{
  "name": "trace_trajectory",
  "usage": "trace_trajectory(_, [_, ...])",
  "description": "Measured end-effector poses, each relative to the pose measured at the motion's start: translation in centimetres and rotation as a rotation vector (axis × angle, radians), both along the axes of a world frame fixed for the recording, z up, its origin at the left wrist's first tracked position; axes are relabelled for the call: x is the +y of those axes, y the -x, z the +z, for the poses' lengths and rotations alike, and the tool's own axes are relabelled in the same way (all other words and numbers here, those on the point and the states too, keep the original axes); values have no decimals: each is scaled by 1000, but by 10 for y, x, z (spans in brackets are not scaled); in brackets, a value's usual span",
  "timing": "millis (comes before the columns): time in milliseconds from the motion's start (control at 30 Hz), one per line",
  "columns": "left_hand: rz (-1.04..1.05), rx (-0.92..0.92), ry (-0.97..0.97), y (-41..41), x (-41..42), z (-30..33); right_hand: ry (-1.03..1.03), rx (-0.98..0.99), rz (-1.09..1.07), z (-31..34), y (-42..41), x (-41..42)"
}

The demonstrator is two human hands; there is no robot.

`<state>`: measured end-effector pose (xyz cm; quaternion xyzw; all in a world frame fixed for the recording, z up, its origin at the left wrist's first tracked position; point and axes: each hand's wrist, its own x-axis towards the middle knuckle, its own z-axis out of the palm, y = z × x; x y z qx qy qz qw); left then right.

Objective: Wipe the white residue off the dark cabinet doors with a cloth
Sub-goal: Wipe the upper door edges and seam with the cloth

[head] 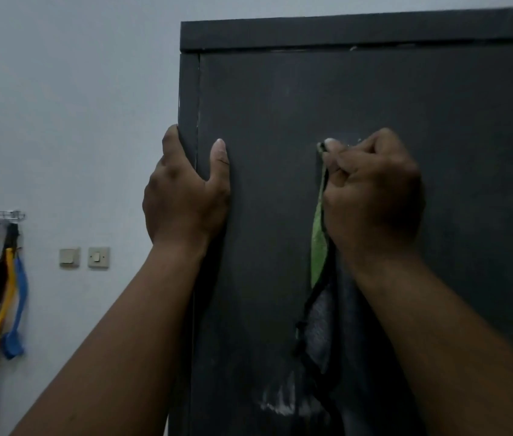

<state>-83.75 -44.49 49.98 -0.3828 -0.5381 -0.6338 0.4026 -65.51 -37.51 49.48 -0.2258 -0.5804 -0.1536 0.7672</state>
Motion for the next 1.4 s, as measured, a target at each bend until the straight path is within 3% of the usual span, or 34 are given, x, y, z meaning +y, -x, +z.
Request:
trace_trajectory(167, [9,5,-15,3,0,1,-74,-202,-10,-41,4,-8])
trace_trajectory(333, [28,25,-19,6,2,1,91,-31,-26,-33,-32,6])
trace_trajectory(467, [132,190,41,5,2,-2,146,36,-77,7,-29,10])
trace_trajectory(633, [224,390,173,10,-1,-2,21,-128,20,-13,1,-6])
trace_trajectory(700, [206,393,190,12,-1,-2,-39,-189,-5,-36,0,-7])
trace_trajectory(800, [184,387,185,13,-1,-2,19,-82,-29,-41,-18,-2])
trace_trajectory(900, [180,369,182,13,-1,-2,122,61,-55,-12,-28,4])
trace_trajectory(1067, [163,375,181,14,0,-4,89,18,-65,25,-3,-5])
trace_trajectory(1267, [144,386,161,16,0,-6,-21,-186,-24,-45,30,-28])
trace_trajectory(1400, [135,379,176,15,-1,-9,84,-15,-70,-53,5,-20])
